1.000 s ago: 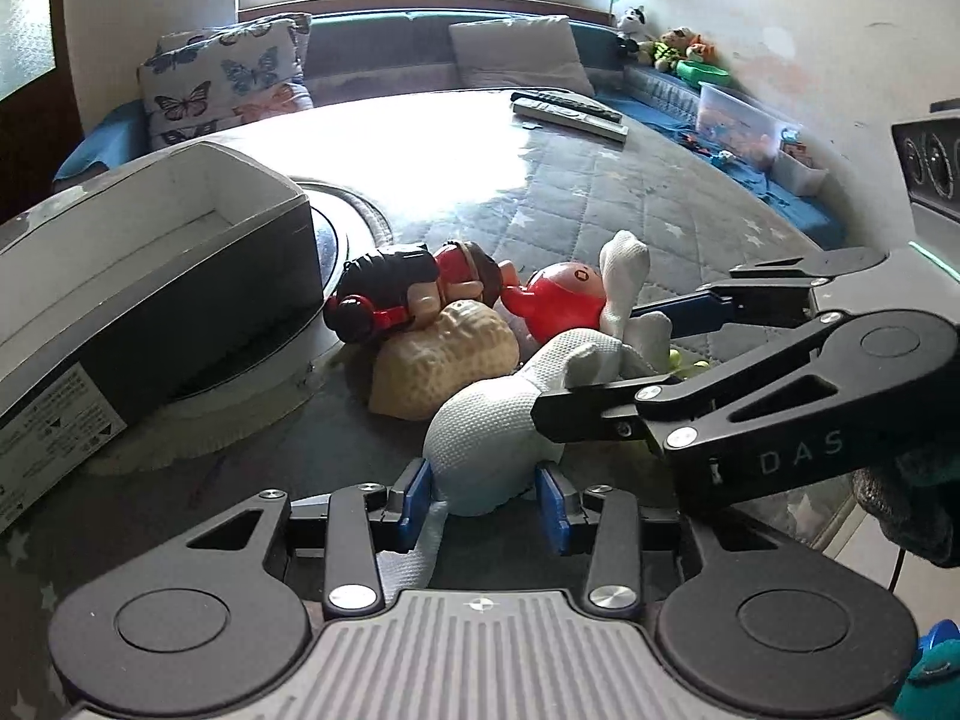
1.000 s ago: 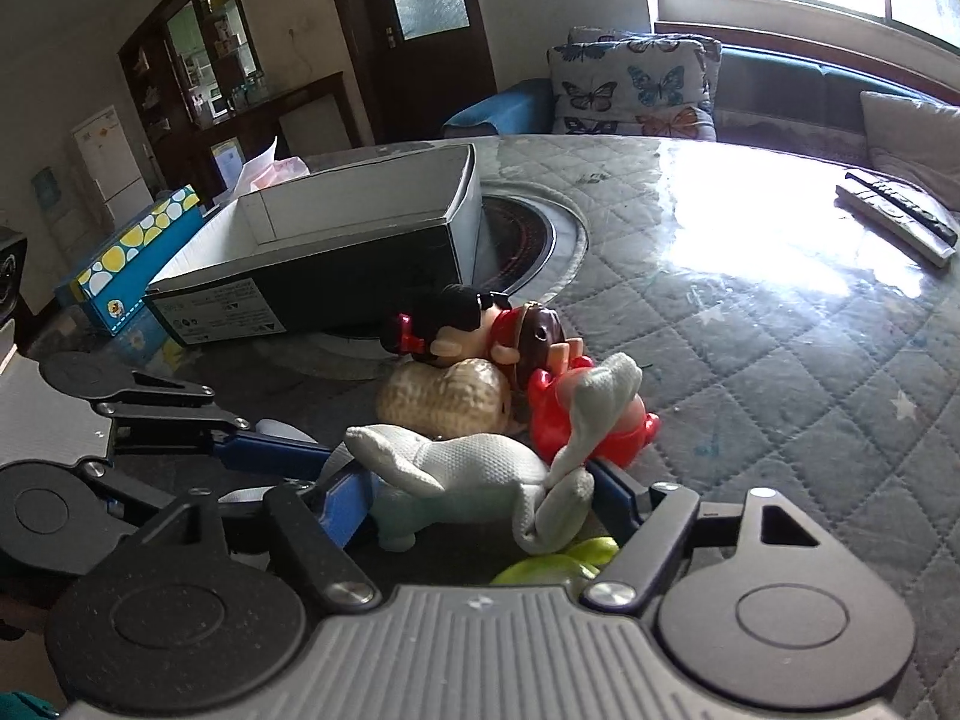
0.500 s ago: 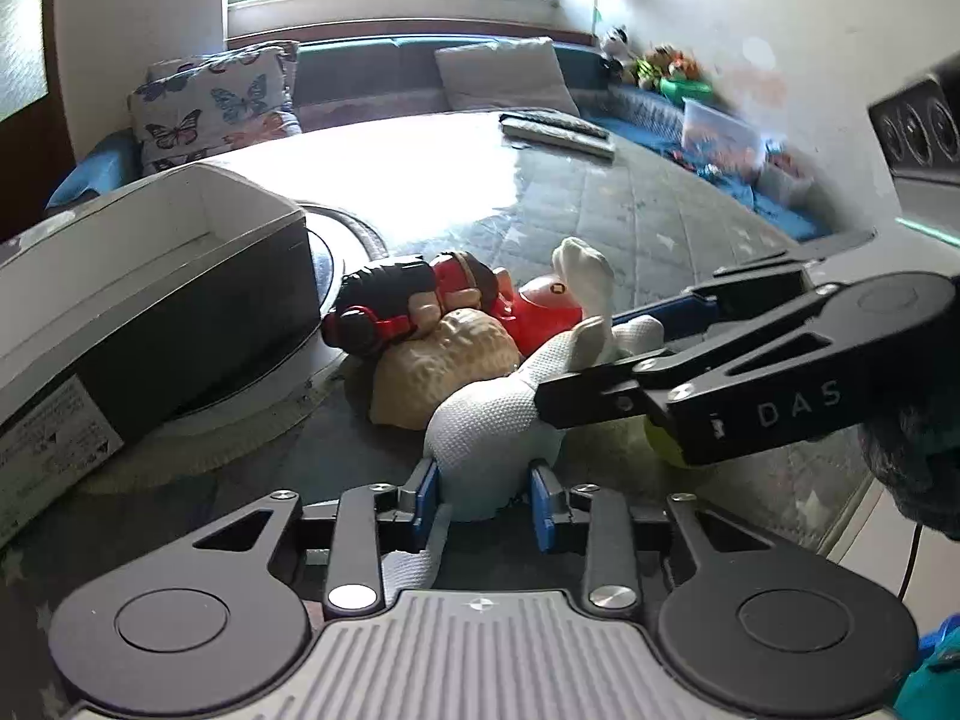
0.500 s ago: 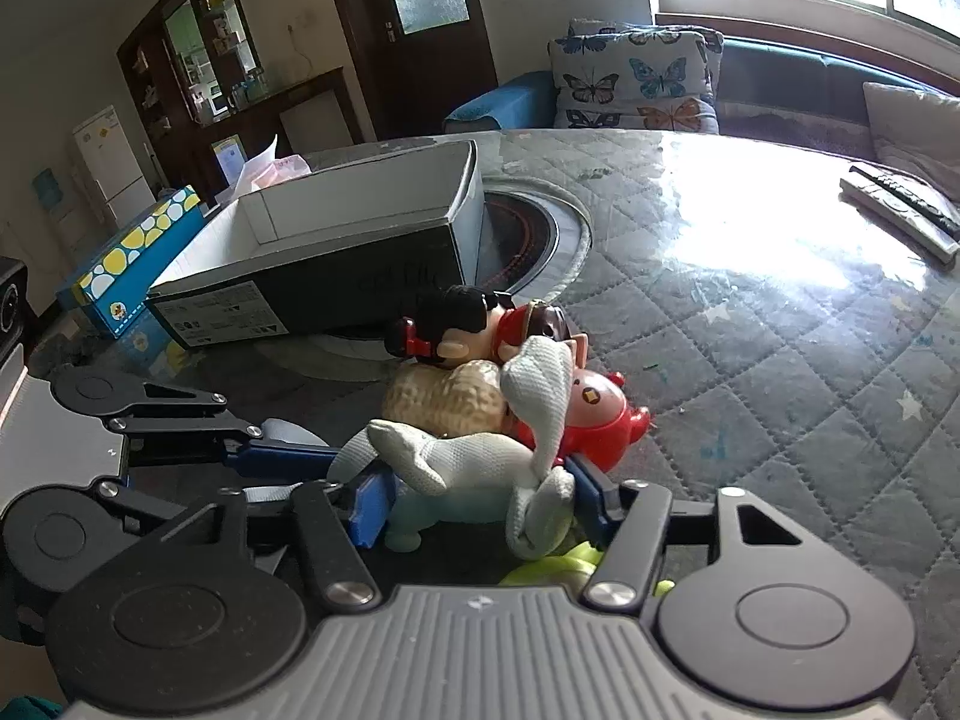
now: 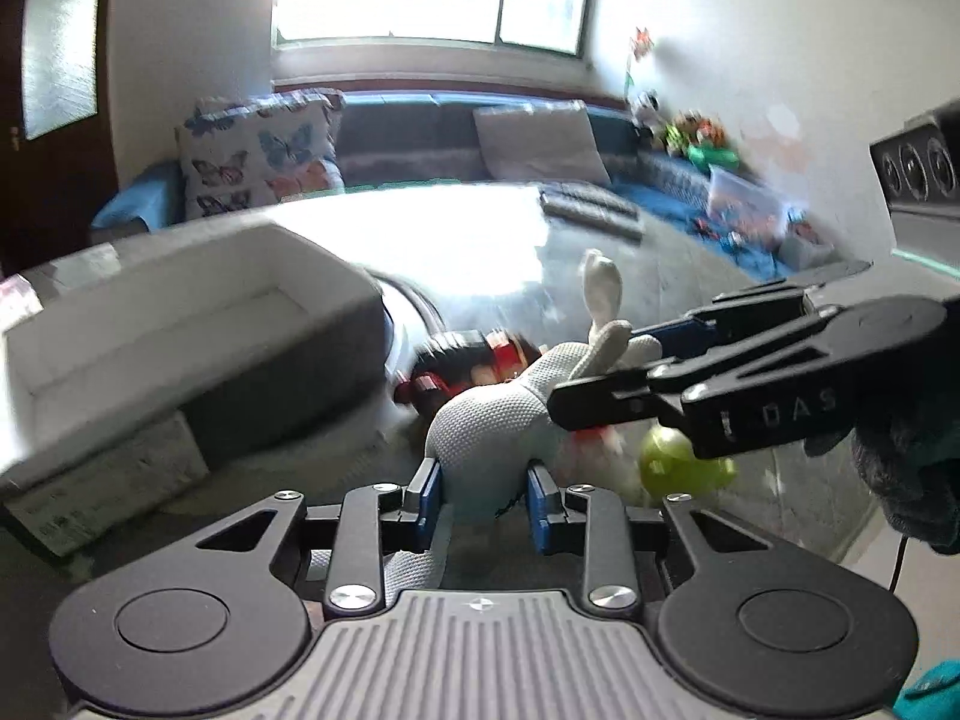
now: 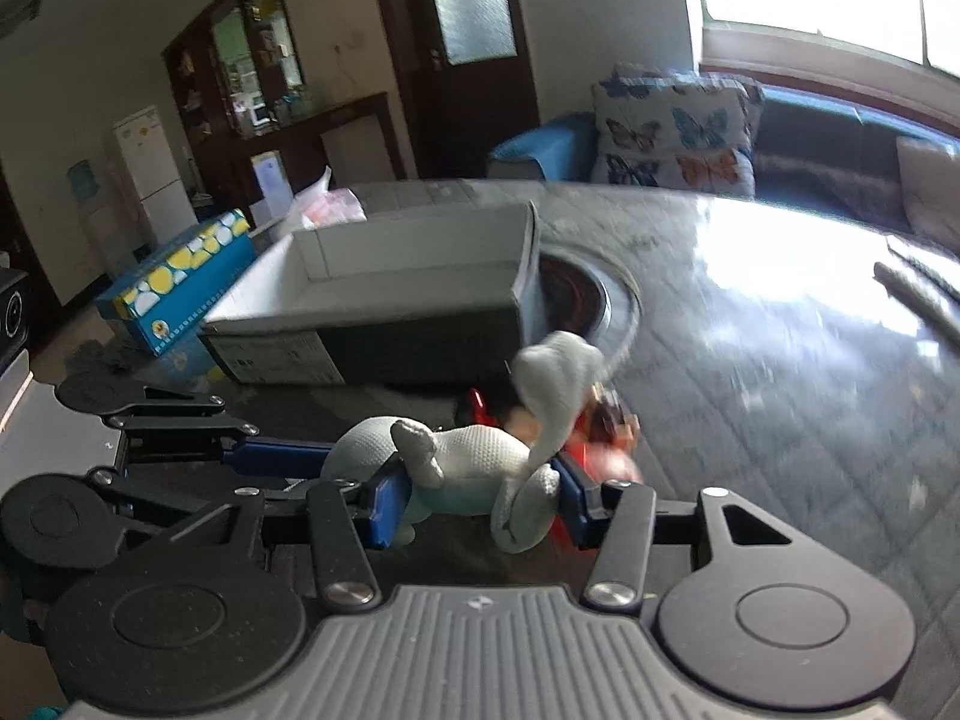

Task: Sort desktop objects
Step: 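Carry the bunny with the left tool over the white box and release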

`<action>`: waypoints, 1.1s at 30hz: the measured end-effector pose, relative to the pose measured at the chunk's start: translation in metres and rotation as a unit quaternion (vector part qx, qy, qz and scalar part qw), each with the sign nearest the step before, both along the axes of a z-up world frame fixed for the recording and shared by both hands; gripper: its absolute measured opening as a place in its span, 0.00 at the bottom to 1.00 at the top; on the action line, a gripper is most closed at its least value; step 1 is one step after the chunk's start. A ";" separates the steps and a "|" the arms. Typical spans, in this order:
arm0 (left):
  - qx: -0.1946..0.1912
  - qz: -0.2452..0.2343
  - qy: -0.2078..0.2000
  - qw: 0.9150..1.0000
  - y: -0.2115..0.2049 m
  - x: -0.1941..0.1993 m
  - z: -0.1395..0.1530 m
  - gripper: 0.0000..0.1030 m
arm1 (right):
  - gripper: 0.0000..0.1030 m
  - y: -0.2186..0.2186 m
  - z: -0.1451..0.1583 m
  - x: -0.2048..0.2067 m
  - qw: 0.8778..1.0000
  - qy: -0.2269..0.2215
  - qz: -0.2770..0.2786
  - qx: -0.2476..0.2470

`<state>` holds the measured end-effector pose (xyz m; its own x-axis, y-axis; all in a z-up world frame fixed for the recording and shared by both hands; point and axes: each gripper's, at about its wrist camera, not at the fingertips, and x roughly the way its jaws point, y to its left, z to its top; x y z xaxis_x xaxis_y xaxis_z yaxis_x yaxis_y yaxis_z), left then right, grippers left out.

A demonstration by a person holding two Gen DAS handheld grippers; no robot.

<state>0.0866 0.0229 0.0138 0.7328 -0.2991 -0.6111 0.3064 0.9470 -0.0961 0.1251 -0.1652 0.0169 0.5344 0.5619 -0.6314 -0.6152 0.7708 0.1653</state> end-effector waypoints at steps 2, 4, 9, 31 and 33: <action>-0.004 0.010 -0.010 1.000 0.007 0.002 0.009 0.31 | 0.50 0.007 0.010 0.003 1.000 -0.012 0.010 0.003; -0.006 0.020 -0.023 1.000 0.014 0.005 0.018 0.31 | 0.50 0.013 0.018 0.008 1.000 -0.021 0.018 0.006; -0.009 0.048 -0.049 0.998 0.033 0.023 0.039 0.31 | 0.50 0.034 0.040 0.028 0.998 -0.047 0.039 0.016; 0.026 0.139 -0.011 0.990 0.134 0.128 0.030 0.31 | 0.46 0.156 0.018 0.170 0.995 0.032 0.076 0.052; 0.030 0.144 0.006 0.989 0.139 0.135 0.021 0.32 | 0.46 0.165 0.006 0.179 0.995 0.049 0.075 0.045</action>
